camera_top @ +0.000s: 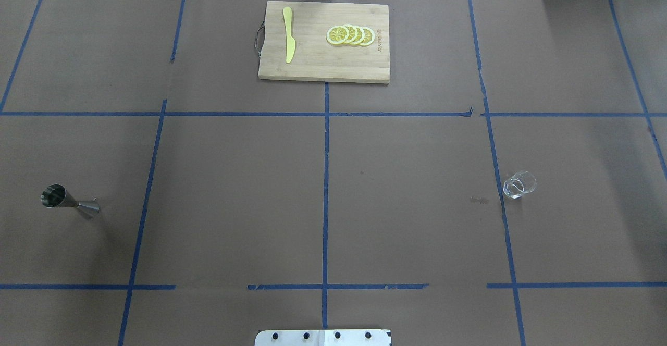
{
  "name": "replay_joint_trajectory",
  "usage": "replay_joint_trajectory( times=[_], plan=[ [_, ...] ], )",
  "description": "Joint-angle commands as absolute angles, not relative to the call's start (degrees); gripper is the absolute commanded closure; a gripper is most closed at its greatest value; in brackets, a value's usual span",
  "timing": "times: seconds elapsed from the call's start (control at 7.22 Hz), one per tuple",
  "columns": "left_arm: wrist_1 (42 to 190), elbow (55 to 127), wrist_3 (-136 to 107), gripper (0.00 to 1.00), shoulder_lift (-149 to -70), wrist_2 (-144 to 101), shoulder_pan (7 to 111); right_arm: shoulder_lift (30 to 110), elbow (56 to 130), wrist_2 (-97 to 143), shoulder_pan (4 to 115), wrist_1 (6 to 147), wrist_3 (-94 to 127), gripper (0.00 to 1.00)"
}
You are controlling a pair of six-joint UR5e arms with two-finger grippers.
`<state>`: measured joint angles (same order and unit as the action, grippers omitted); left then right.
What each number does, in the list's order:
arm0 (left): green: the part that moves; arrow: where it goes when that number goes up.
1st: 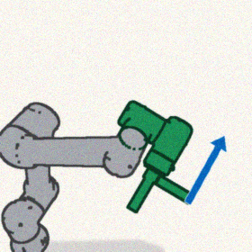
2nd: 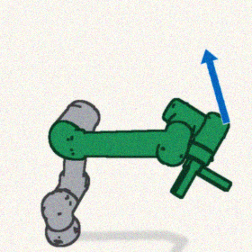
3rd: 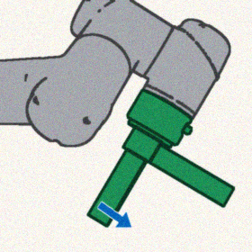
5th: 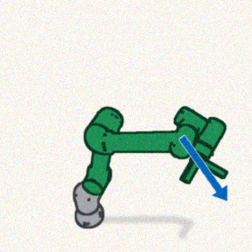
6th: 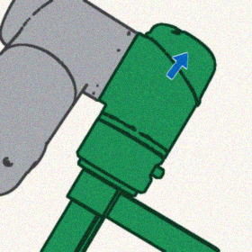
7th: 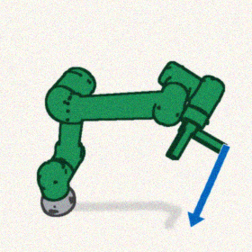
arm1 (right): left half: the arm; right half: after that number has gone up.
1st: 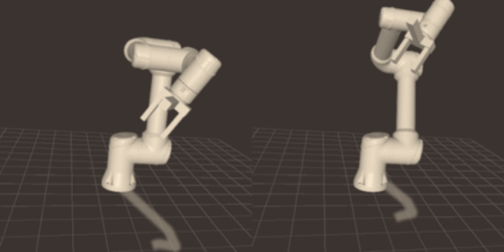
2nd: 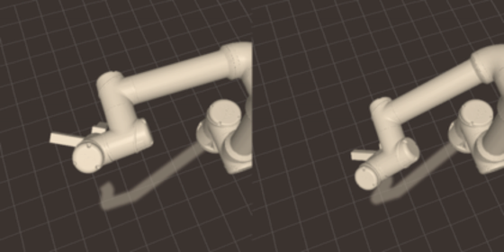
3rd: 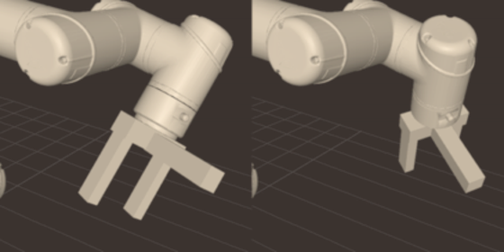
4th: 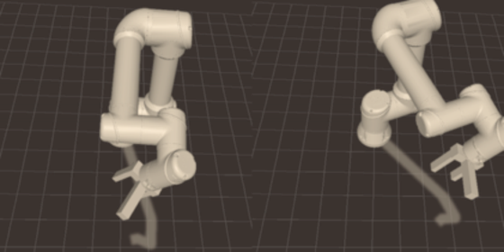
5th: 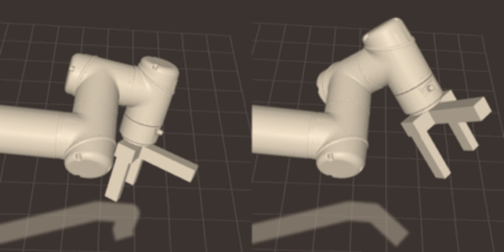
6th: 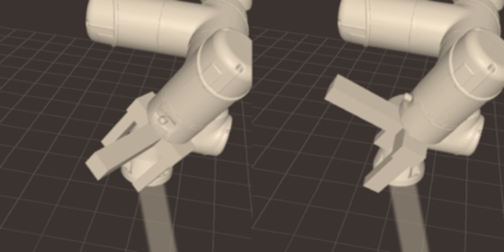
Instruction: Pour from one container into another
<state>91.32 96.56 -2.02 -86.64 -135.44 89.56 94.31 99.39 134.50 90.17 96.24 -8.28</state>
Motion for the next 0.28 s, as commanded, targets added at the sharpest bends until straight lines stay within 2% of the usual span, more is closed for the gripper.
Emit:
replay_joint_trajectory(
  times=[0.0, 0.14],
  plan=[
    [91.3, 96.5, -2.0, 0.00, -86.7, -135.3, 89.6, 94.4, 99.4, 134.5, 90.2, 96.2, -8.3, 0.00],
    [91.2, 96.5, -2.0, 0.00, -86.8, -135.2, 89.6, 94.3, 99.4, 134.6, 90.2, 96.2, -8.3, 0.00]
  ],
)
